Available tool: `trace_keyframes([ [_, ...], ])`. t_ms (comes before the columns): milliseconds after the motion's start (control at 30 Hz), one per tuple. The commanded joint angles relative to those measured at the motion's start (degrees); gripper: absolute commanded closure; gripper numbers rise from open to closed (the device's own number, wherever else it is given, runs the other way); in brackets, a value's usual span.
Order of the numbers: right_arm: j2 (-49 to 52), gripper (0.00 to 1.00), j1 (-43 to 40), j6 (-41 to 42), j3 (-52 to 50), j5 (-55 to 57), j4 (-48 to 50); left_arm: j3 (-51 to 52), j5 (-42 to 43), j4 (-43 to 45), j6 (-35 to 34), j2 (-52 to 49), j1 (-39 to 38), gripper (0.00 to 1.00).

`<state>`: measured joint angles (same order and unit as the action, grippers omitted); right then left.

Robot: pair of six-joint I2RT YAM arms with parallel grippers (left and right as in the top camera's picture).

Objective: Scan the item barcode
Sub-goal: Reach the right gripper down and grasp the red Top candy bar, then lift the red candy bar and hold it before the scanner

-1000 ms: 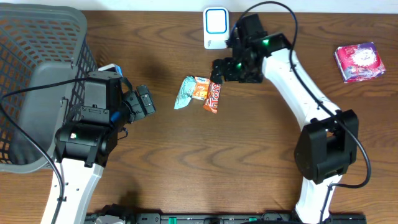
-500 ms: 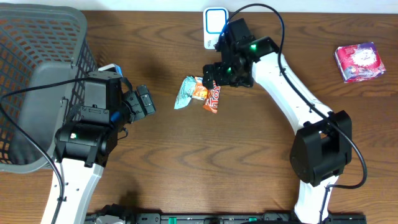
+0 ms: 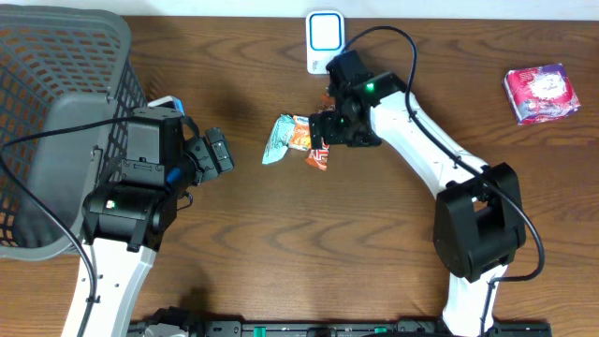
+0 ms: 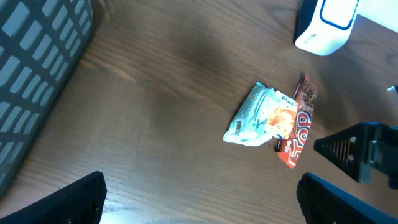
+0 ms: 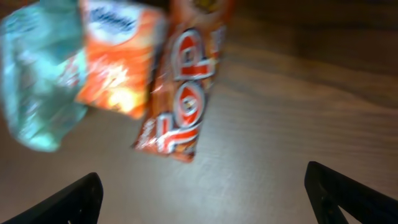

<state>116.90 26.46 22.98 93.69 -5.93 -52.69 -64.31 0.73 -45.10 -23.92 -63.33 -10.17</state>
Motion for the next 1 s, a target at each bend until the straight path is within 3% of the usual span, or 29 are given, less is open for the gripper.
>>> trace_keyframes([
  [0, 0.55, 0.01, -0.24, 3.10, -1.40, 5.07, 1.88, -0.37, -0.31, -0.11, 0.74, -0.07, 0.24, 0.02],
  [133, 0.55, 0.19, -0.90, 3.13, -1.57, 5.25, 4.68, -0.37, -0.31, -0.11, 0.76, -0.07, 0.24, 0.02],
  [300, 0.55, 0.33, -0.92, 3.15, -1.66, 6.56, 7.26, -0.37, -0.31, -0.11, 0.74, -0.07, 0.24, 0.02],
  [767, 5.90, 0.37, -0.87, 6.34, -4.04, 2.82, 17.29, -0.37, -0.31, -0.11, 0.74, -0.07, 0.24, 0.02],
  [967, 9.05, 0.44, -0.70, 8.72, -4.04, 2.56, 18.05, -0.37, -0.31, -0.11, 0.74, -0.07, 0.24, 0.02],
])
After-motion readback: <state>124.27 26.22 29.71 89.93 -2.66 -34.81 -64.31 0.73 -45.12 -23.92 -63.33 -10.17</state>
